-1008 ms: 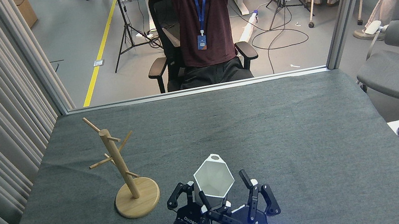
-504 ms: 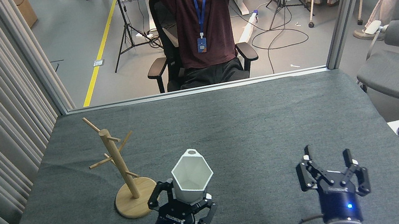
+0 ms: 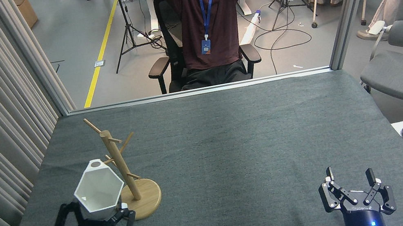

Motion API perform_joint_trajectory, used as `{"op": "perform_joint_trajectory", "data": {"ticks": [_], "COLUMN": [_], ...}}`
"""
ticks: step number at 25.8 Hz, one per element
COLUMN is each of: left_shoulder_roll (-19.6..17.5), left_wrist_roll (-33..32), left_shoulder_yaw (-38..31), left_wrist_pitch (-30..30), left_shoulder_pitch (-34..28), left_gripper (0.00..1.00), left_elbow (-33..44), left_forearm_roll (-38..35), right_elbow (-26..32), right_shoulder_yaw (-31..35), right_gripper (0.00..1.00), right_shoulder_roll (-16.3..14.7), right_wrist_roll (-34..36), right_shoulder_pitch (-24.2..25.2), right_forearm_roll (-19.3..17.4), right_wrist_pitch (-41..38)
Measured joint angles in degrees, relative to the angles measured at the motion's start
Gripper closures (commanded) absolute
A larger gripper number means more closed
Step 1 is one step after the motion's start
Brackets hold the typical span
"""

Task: Hang cup on storage rack
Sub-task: 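Move the held cup with the left gripper onto a peg of the wooden stand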

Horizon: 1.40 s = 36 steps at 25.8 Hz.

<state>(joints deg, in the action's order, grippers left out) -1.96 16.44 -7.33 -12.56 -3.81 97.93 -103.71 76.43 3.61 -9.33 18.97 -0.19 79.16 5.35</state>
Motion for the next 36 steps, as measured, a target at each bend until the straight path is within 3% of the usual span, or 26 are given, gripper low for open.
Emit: {"op": "perform_joint_trajectory", "data": {"ticks": [2, 7, 10, 16, 34, 36], "left_shoulder_roll": [-0.30, 0.53, 1.38, 1.66, 3.87, 3.88], "left_wrist_roll": [0.07, 1.08, 1.43, 1.70, 2.09, 2.30], "left_shoulder_yaw": [-1.18, -2.61, -2.86, -3.64, -3.32, -3.26], "left_wrist_pitch": [3.39, 13.88, 17.85, 20.47, 21.72, 21.72], "left_shoulder_pitch": [0.18, 6.29, 9.71, 12.09, 12.42, 12.43], "left_gripper": [0.49, 0.50, 0.50, 0.49, 0.39, 0.31], "left_elbow": [-1.38, -11.40, -16.27, -20.26, -22.71, -22.78], "left_forearm_roll": [-3.44, -20.67, -26.32, -29.48, -33.08, -33.11], "right_elbow": [-0.03, -0.12, -0.17, -0.46, -0.93, -0.93], "right_shoulder_yaw": [-0.39, -0.90, -0.93, -0.90, -0.80, -0.80], "right_gripper": [0.02, 0.02, 0.02, 0.02, 0.02, 0.02], "right_shoulder_roll": [0.03, -0.05, -0.28, -0.52, -0.65, -0.58], "right_wrist_roll": [0.04, 0.10, 0.24, 0.11, 0.00, 0.00], "right_shoulder_pitch": [-0.59, -1.11, -1.18, -1.08, -1.28, -1.27], "right_forearm_roll": [0.02, 0.03, 0.03, 0.03, -0.05, -0.05], "right_wrist_pitch": [0.00, 0.01, 0.06, 0.10, 0.02, 0.00]}}
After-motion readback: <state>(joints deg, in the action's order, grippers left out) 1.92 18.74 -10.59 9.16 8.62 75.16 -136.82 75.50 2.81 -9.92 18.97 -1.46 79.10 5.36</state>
